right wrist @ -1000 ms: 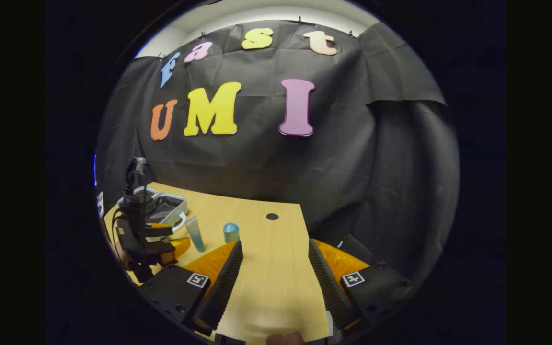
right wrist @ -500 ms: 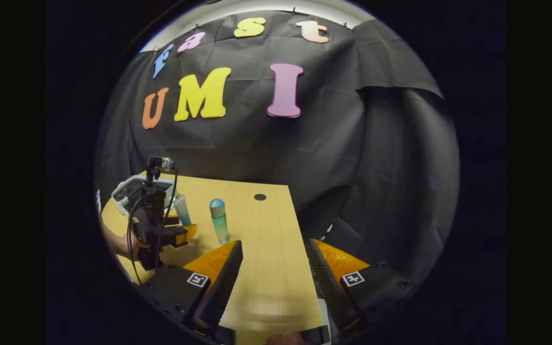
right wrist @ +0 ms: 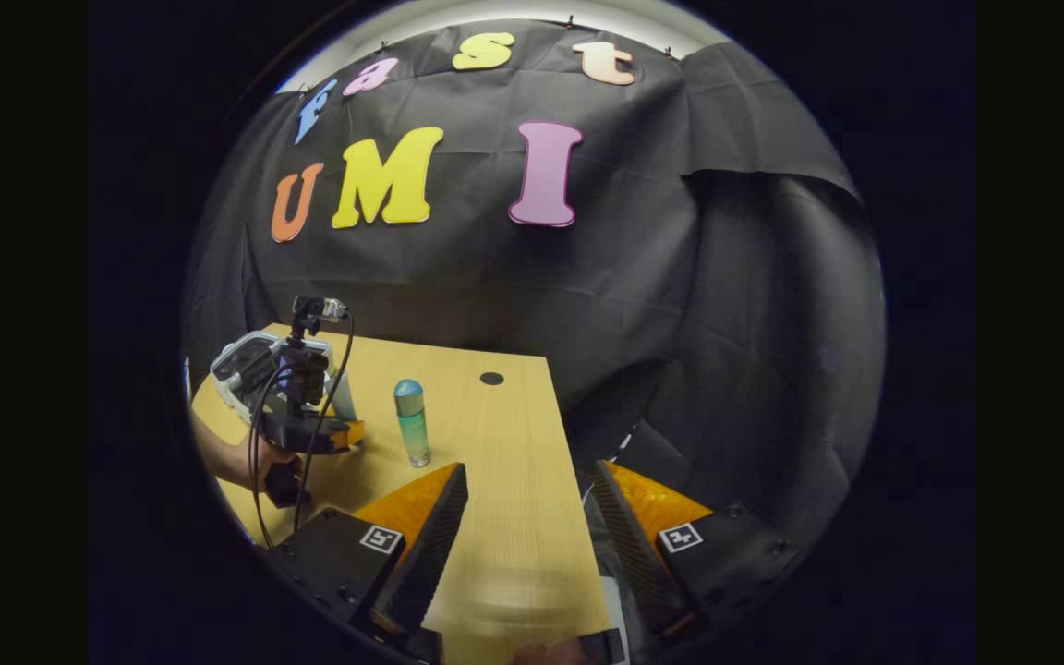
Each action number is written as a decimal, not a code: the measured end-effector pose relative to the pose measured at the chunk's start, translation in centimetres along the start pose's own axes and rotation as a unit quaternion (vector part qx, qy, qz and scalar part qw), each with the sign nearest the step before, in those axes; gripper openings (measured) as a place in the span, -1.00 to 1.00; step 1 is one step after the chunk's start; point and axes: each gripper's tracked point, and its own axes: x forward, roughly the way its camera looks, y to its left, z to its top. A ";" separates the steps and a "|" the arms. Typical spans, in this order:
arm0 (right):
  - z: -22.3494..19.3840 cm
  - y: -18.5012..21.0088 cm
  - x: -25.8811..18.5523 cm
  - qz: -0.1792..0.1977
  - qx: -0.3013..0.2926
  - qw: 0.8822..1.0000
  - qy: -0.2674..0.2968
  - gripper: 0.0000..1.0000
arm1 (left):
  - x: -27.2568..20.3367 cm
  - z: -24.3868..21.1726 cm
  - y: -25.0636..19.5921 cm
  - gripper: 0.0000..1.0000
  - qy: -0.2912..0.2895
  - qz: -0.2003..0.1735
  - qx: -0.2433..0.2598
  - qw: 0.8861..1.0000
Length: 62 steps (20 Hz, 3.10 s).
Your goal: First open the suitcase, pack the skin care products into it, and then close the suitcase.
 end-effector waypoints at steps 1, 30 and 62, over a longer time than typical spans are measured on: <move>-0.3 0.6 0.1 0.008 -0.005 1.000 0.006 0.66 | -0.1 -0.1 0.3 -0.16 0.004 0.005 0.002 1.000; -6.2 17.3 20.3 0.117 0.044 0.988 0.087 0.52 | -25.1 4.0 9.8 -0.31 -0.006 0.094 -0.060 0.994; 5.4 17.1 0.9 0.178 0.109 0.975 0.081 -0.34 | -12.1 -0.9 29.4 -0.40 0.222 0.033 -0.124 0.967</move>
